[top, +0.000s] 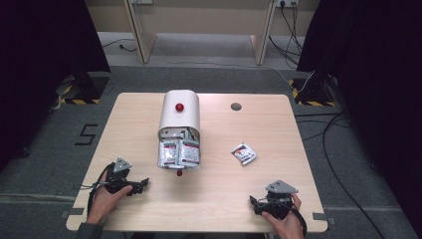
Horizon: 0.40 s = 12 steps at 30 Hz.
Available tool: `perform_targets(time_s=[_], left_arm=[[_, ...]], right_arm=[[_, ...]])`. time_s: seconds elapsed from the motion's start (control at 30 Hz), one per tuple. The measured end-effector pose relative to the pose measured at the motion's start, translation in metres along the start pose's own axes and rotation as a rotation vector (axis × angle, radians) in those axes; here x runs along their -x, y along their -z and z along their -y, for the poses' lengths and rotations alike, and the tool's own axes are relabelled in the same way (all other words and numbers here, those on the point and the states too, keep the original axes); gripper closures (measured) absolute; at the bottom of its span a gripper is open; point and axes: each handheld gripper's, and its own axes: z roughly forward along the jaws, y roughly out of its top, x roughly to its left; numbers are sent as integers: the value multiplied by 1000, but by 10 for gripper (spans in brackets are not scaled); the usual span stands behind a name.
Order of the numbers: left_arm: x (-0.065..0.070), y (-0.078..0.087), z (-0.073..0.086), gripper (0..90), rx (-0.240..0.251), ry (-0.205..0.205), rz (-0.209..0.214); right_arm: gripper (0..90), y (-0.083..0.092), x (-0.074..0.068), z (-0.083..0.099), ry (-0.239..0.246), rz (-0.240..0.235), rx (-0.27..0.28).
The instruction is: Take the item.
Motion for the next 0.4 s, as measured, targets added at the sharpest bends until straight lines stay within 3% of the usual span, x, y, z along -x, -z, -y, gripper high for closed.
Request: perform_targets(time_s=[0.4], left_arm=[[0,0,0,0,0,0,0]], right_arm=[[120,-1,0,0,5,-5,-3]])
